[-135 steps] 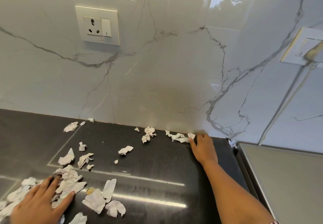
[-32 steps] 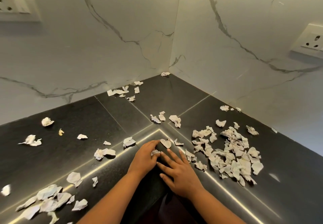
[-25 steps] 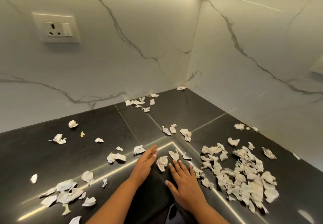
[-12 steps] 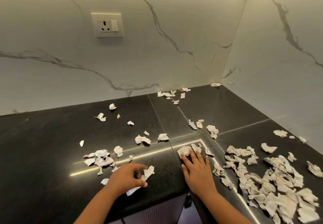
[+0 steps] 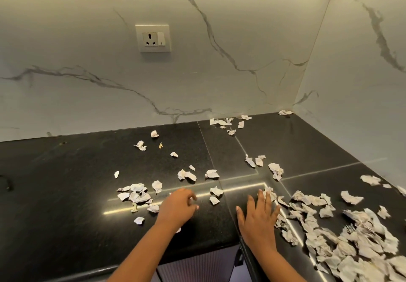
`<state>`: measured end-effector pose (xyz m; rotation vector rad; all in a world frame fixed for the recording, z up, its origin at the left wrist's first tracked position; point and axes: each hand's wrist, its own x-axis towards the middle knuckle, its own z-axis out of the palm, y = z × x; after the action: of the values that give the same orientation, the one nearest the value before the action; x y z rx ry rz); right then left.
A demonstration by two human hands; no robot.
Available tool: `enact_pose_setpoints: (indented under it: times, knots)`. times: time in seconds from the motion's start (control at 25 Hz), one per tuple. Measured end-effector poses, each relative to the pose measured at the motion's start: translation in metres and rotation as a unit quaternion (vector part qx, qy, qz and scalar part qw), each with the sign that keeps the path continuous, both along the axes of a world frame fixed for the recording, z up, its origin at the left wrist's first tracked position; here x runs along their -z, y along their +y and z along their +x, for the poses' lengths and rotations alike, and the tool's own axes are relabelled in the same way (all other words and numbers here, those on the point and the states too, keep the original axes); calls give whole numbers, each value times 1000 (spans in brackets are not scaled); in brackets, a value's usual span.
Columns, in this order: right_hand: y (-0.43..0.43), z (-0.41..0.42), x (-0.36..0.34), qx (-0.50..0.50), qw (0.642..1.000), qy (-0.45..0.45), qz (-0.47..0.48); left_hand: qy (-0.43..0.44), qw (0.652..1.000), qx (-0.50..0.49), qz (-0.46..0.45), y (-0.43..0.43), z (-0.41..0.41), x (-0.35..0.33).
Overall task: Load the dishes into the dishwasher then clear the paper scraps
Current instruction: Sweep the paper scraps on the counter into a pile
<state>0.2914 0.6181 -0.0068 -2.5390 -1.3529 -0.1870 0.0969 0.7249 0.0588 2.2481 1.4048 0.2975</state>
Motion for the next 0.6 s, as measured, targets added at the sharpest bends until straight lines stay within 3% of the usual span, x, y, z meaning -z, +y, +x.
enact_pose_setpoints:
  times: [0.16,0.24,0.36,0.48,0.6]
  knots:
    - [4,-1,0,1,1000,6,-10,201,961,-15,-191,-3,-35,-9]
    - [4,-1,-1,-5,1000,14,-13,180,962,-45,-200,-6,-32,0]
    - [1,-1,-2,-8,1000,19,-6,41,994,-34,-99,-6,-3,11]
    - [-4,-1,-1,-12,1000,21,15,-68,997,48,-6,-19,23,9]
    - [-7,-2,0,-21,999,20,34,-51,981,-63,178,-24,4,17]
